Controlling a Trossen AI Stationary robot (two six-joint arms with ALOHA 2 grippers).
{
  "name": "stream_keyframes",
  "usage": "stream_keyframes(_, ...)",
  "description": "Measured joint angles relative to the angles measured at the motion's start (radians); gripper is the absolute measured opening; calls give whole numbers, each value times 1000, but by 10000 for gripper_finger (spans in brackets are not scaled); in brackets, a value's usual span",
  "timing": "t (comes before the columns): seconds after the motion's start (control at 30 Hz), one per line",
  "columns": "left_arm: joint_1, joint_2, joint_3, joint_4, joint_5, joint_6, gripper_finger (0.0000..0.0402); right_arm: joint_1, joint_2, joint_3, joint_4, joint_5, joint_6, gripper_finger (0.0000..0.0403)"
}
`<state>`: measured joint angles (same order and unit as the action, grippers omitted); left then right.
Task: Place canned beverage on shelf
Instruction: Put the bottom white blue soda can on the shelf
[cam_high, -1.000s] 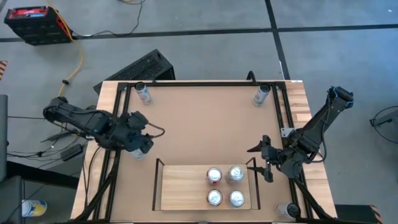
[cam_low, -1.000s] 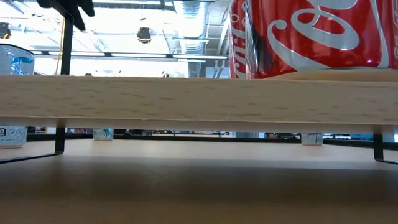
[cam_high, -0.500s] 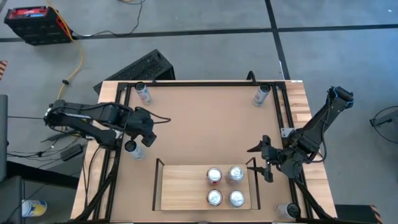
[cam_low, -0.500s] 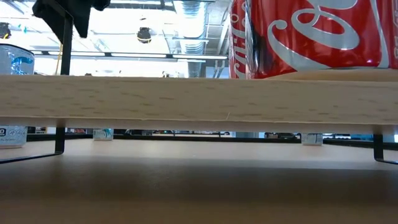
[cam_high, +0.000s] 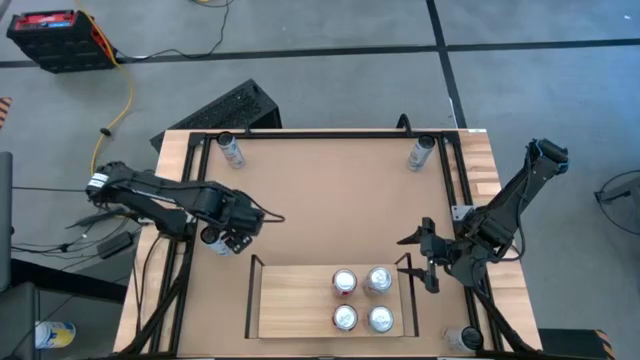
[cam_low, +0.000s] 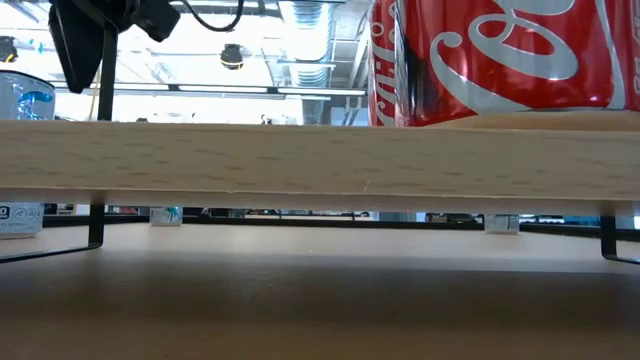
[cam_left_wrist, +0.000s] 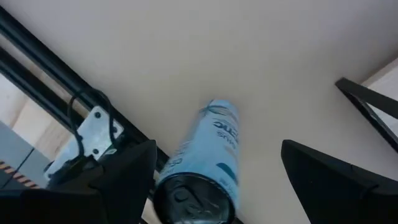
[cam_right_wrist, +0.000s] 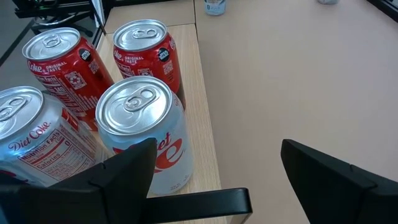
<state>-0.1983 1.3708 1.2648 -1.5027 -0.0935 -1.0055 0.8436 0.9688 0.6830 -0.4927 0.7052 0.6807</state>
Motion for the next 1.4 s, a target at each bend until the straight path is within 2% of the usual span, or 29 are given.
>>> stream_keyframes(0.2,0,15,0,-63,4,-1,330,0,0,0,0,0,1,369)
stream_keyframes(0.63,-75,14,-3,-66,53,-95,330,8,0,0,0,-8,11,369)
stream_keyframes(0.87,-91,12,-104,-67,63,-93,330,8,0,0,0,-10,11,369)
stream_keyframes(1.4,-90,6,-114,-52,-9,-41,330,5,0,0,0,-8,3,369)
